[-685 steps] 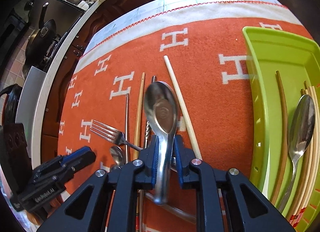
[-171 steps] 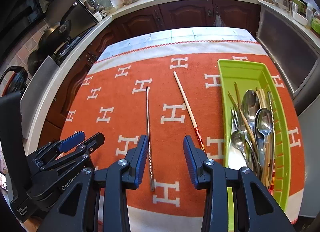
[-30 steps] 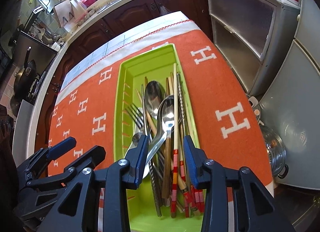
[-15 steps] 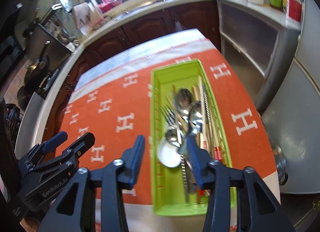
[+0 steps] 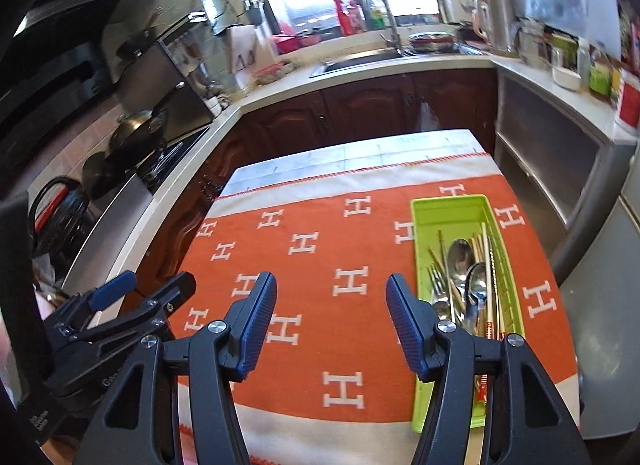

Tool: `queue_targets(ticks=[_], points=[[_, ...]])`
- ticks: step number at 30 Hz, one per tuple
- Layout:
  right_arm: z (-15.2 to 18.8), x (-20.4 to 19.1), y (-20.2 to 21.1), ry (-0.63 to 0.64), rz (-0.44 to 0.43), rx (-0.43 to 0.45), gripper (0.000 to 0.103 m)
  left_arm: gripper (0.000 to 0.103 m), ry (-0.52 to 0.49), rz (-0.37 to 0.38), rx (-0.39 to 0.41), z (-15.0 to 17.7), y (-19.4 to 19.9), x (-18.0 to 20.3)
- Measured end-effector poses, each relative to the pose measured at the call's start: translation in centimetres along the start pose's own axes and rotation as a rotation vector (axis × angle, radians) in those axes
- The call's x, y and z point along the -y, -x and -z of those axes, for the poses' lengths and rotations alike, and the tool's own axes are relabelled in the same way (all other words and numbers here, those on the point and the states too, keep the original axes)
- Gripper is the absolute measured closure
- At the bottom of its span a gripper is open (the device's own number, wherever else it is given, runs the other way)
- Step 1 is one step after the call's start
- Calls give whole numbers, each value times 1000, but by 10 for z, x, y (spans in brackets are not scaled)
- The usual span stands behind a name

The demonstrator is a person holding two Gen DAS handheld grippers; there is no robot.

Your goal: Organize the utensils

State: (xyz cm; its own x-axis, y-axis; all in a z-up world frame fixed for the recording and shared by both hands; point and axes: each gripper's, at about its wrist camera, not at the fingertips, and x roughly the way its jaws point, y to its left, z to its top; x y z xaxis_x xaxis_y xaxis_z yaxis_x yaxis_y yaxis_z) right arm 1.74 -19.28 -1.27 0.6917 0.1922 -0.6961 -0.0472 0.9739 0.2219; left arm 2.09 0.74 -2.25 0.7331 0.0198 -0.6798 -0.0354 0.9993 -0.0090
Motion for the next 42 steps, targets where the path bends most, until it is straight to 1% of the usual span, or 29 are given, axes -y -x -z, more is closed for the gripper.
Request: queue_targets(ticks=[2,4,10,12,20,30,42], points=[[2,-11,4,16,-3,6,43,23,1,-11,22,1,8,-5],[4,-20,6,24,-3,11,37,23,3,-22,34,3,12,-8],[10,-32,9,59,2,16,28,23,13,-11,17,6,9,-11],[12,-36,6,67,3,7,27,23,12,-15,11,7,7,-11],[11,-28,-13,55,-7,-34,27,23,18,-26,-3,7,-6,-13],[6,-25,-30,57,-6,-56,27,23,22,-37,-19,6,-16,-16],[6,-29,-33,59,-5,-61,27,23,24,-44,-34,7,-21,-17]])
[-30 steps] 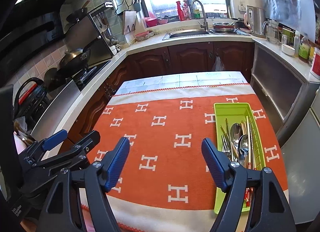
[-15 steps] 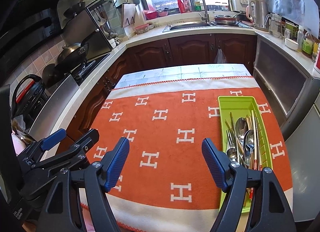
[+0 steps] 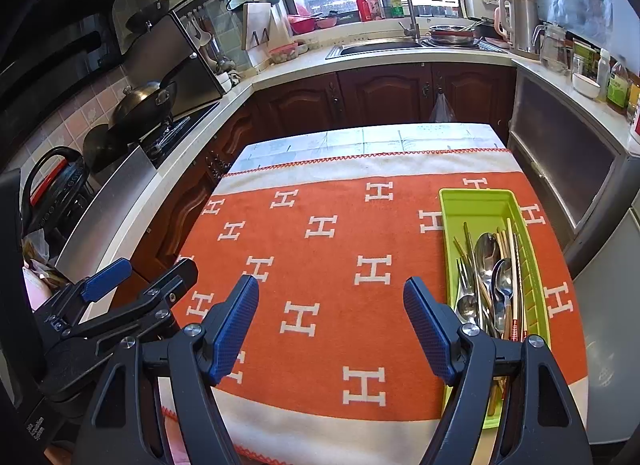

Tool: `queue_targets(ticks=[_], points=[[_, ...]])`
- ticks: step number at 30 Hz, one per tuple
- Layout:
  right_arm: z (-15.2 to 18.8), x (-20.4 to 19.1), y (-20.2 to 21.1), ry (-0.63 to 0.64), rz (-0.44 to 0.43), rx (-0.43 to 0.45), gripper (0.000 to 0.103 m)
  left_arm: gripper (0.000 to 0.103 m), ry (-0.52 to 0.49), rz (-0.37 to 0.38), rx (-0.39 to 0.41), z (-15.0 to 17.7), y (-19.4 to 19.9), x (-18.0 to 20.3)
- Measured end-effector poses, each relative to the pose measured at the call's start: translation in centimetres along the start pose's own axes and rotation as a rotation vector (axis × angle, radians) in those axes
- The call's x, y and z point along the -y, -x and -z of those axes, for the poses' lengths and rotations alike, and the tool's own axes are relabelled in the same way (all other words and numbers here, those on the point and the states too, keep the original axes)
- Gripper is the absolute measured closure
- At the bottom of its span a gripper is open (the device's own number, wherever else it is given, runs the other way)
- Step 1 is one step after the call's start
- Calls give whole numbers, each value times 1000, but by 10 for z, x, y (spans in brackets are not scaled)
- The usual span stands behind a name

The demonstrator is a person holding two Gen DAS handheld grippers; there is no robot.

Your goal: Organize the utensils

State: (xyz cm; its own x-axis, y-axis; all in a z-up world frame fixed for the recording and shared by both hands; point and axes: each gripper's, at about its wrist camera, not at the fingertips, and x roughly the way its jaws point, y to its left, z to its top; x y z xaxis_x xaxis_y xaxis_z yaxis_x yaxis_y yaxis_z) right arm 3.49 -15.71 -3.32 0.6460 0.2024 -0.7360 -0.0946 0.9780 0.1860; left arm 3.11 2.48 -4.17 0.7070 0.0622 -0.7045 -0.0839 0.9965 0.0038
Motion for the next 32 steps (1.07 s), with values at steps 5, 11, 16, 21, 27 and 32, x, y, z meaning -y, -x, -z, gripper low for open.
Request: queue_targets(ticks=[5,11,16,21,27,32], points=[[0,0,-2,1,2,-1,27,23,2,1,-7,1,-1,0],[4,-1,-6,4,1,-5,27,23,5,2,-12,2,-2,-4],[4,-2,-6,3,0,-8,27,23,8,3,-18,3,-3,-6],[9,-2,-11,9,-1,-13,27,23,11,2,-21,4,-4,-8],[9,-4,-10,9,0,-14,27,23,13,3,-23,4,-5,-10],[10,-8,-12,17,-2,-20,27,23,17,4,-26,6,-6,-12]])
